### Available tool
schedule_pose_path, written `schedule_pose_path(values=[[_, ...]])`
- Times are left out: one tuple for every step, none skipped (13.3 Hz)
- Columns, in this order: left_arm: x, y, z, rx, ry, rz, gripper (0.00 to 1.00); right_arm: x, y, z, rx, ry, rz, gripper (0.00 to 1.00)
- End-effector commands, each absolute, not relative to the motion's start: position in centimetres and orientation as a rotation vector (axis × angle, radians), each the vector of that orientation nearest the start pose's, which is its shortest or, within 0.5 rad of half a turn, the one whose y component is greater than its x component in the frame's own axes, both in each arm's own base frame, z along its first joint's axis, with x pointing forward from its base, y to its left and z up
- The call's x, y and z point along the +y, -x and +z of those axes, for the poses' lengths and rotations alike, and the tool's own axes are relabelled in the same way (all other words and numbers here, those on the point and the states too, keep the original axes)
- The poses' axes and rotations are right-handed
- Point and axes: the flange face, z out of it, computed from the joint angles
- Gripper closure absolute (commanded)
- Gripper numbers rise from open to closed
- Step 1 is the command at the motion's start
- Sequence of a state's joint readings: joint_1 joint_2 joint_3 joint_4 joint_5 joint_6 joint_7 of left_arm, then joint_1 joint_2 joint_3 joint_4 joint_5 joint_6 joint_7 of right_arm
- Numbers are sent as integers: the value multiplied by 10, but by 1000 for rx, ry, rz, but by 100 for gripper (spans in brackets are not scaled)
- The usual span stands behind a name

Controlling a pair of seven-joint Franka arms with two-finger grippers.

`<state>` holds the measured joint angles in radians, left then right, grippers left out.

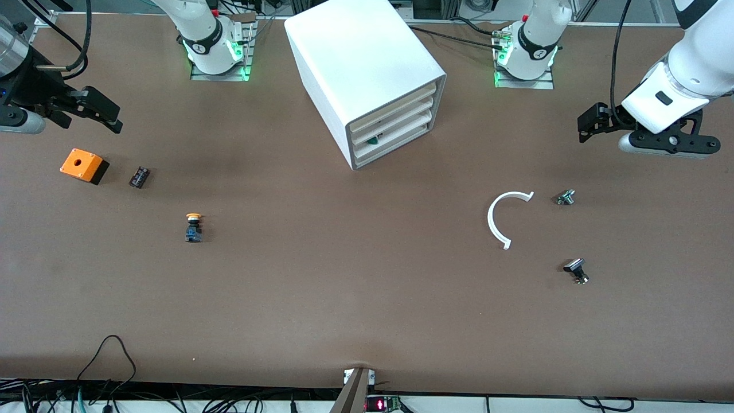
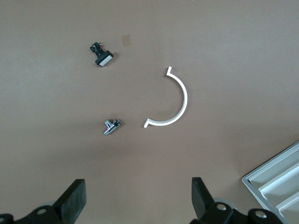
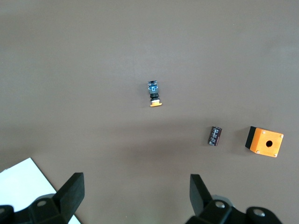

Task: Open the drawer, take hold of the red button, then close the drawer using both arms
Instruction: 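Reach the left gripper to the cabinet's lowest drawer handle while the right gripper advances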

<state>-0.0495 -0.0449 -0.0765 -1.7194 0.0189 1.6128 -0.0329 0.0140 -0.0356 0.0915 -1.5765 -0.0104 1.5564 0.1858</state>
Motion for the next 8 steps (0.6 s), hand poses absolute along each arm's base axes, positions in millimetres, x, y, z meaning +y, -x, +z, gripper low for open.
schedule_pose_path(values=[[-65,-540,588,166,3114,103,1,55,-536,639,113,3143,-25,0],[-65,-540,588,166,3114,103,1,51,-536,640,123,3141,-20,0],[-65,-540,588,164,3114,103,1,51,-536,639,130,3139,-22,0],[-65,-540,588,164,3114,103,1,53,-537,640,135,3138,-31,0],[-65,-540,588,164,3114,103,1,52,-536,639,137,3140,-27,0],[-65,-540,588,163,3117,106,1,53,-537,637,133,3143,-13,0],[-63,-538,587,156,3124,136,1,52,-539,630,133,3149,15,0],[-61,-535,586,158,3123,182,1,54,-539,626,121,3153,34,0]])
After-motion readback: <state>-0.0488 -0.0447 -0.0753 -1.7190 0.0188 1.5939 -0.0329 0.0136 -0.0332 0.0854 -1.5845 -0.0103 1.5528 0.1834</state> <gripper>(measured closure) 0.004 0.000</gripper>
